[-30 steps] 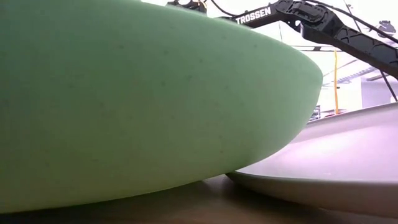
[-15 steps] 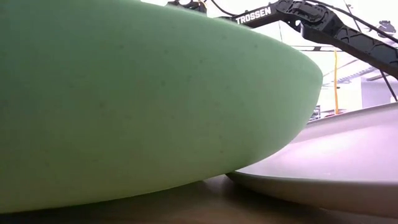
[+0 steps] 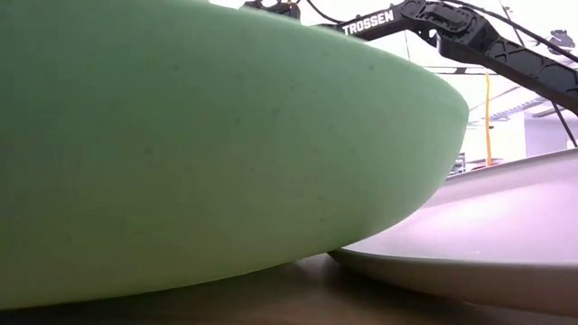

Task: Sort dishes
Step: Put the green plate into the white dish rack

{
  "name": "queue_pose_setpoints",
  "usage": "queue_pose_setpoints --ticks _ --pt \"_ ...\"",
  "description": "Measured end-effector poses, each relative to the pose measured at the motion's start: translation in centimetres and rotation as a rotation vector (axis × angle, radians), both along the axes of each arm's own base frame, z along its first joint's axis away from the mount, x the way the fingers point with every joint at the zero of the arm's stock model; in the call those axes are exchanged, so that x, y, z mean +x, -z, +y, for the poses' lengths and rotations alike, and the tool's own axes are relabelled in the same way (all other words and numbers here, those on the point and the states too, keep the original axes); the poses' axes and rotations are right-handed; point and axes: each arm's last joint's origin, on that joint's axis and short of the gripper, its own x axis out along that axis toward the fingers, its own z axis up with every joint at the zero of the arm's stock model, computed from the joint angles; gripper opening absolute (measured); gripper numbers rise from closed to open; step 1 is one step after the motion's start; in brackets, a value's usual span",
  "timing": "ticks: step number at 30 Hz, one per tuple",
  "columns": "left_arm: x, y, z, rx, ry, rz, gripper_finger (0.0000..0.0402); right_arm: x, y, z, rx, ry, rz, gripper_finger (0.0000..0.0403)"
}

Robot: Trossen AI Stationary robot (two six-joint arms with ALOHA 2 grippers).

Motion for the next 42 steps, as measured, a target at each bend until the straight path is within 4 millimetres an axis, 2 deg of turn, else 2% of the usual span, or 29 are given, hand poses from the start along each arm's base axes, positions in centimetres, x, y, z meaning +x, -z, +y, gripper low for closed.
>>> queue_pose_setpoints --ticks 5,10,18,32,42 --pt "0.1 0.9 0.1 0.070 -0.011 0.091 0.0209 0.1 0.0 0.4 0.002 -0.014 0.001 0.0249" --pt "0.7 2.3 -0.1 0.145 -0.012 0.207 0.0181 0.2 -0.1 0.5 0.015 -0.019 0.007 0.0249" --pt "1.7 3.6 -0.5 0.162 -0.030 0.260 0.0143 0.2 -0.1 0.6 0.019 -0.018 0.008 0.0249" --pt "2.2 4.1 -0.6 0.072 -0.038 0.269 0.0018 0.4 -0.2 1.0 0.038 -0.017 0.021 0.0249" --pt "2.7 4.8 -0.8 0.077 -0.041 0.286 0.0012 0.5 -0.2 1.4 0.055 -0.020 0.037 0.0249"
